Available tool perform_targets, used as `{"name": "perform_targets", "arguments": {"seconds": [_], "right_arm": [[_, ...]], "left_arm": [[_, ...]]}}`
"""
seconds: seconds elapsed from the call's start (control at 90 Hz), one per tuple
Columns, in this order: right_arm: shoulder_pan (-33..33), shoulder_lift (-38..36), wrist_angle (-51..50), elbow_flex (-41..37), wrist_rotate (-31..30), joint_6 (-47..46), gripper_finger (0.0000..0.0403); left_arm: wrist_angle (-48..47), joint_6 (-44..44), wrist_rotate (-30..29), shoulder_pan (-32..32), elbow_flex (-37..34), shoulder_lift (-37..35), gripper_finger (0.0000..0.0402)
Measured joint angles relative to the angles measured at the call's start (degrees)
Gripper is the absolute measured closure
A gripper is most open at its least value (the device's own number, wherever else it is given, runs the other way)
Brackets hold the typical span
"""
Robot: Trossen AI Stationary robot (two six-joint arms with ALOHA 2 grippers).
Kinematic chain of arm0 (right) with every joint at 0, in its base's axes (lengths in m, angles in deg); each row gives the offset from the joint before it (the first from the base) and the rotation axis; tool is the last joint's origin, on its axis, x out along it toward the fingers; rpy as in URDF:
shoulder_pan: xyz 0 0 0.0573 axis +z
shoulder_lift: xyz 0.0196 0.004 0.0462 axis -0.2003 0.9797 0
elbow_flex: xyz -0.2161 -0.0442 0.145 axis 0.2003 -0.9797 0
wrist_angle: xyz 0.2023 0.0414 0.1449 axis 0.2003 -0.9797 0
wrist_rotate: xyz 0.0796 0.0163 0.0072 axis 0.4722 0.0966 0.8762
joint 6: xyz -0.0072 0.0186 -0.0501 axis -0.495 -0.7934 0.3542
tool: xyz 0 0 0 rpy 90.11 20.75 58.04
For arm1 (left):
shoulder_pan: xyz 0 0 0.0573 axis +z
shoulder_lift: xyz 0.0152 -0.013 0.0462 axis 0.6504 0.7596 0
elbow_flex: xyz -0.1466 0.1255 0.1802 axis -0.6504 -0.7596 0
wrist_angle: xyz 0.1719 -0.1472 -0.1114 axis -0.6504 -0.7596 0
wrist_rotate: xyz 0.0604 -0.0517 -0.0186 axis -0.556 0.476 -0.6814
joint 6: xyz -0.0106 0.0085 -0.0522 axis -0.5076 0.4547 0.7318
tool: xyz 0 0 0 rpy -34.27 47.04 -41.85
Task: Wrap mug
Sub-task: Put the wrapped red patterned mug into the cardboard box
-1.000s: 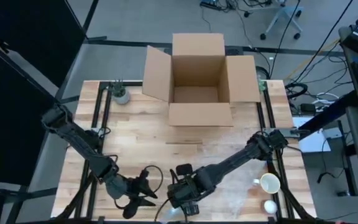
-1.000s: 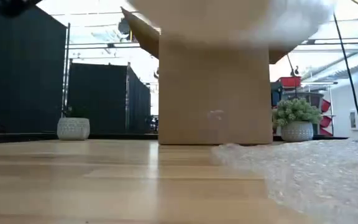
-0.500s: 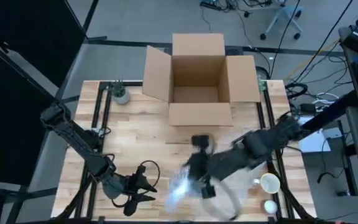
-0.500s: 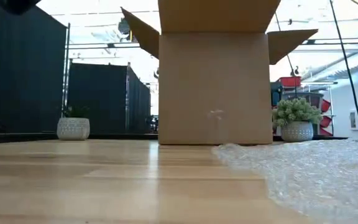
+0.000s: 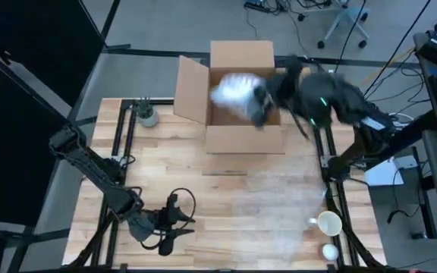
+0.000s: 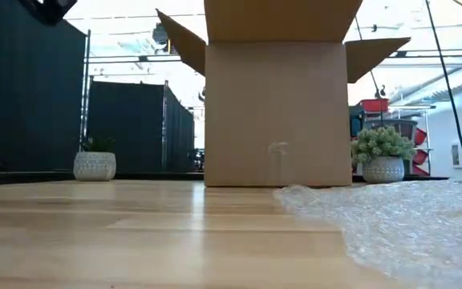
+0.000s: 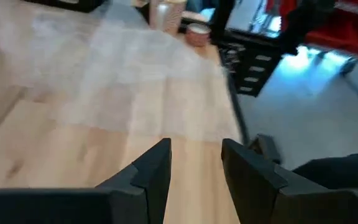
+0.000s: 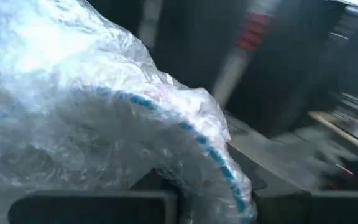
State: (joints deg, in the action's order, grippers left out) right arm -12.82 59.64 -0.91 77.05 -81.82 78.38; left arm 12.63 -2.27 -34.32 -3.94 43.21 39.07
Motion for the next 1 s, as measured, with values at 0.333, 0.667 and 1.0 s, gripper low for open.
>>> {"name": "perform_targets", "arguments": {"seconds": [0.333,0.667,1.0], "right_arm": [[-26.87,12.48,-16.18,-1.88,16.94,-10.46,0.0359],[-30.4,29.18,-19.37,-5.2,21.55,-16.43,0.036],[-30.66,40.44,-19.25,-4.98,26.42,-17.38,0.0308]], "left_arm": [[-9.66,4.56,-4.71,3.95,-2.62,0.07,0.0272],[-9.52,4.59,-4.63,5.14,-5.15,0.09,0.0272],[-9.52,4.5,-4.43,5.12,-5.49,0.09,0.0272]]}}
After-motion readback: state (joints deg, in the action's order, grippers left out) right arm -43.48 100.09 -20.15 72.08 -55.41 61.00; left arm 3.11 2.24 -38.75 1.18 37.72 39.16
